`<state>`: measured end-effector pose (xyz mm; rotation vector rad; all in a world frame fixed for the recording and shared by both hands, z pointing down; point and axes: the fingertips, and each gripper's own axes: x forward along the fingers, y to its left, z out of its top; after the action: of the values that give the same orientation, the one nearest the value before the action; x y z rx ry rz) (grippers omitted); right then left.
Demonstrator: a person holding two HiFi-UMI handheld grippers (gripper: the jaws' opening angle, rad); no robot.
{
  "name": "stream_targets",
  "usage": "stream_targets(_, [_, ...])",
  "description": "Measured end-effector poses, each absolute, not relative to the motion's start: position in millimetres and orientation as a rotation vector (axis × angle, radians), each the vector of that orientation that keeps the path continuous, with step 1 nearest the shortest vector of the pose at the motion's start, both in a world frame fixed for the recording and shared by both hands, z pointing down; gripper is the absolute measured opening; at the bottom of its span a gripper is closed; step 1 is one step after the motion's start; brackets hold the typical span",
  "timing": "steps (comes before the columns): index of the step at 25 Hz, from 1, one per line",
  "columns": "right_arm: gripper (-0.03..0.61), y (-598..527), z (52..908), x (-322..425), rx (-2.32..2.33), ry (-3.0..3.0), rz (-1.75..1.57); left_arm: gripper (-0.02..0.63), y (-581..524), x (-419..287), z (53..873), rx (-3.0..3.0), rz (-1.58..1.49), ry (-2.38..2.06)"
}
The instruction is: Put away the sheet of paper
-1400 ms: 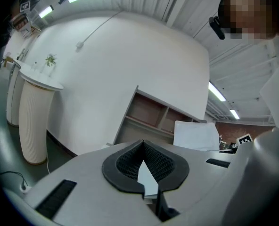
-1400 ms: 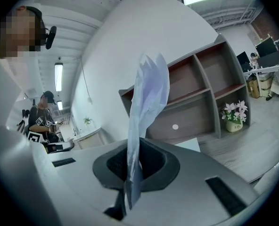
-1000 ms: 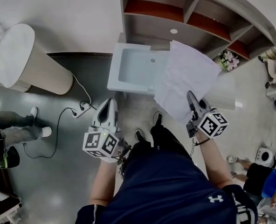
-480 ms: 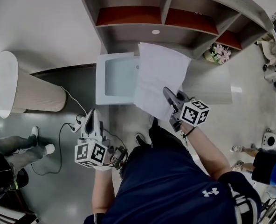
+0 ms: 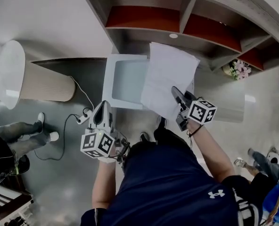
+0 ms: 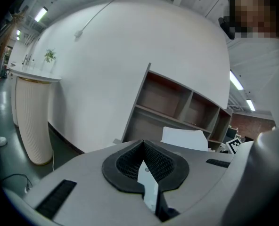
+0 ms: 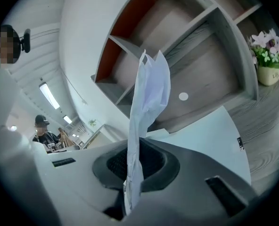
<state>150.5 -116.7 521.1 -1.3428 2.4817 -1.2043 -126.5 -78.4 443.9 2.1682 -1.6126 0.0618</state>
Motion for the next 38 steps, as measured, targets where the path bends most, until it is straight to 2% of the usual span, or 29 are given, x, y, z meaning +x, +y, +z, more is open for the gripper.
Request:
stream_targets(22, [0.015,-160,630,147,-1.310,2.272,-1.683,0.015,-147,-155,495,2.091,0.162,-1.520])
stream_targets(38, [0.015,-155,681,130,-1.161,2.238,-1.947,0.015,-145,-168,511,2.043,0.199,-1.506])
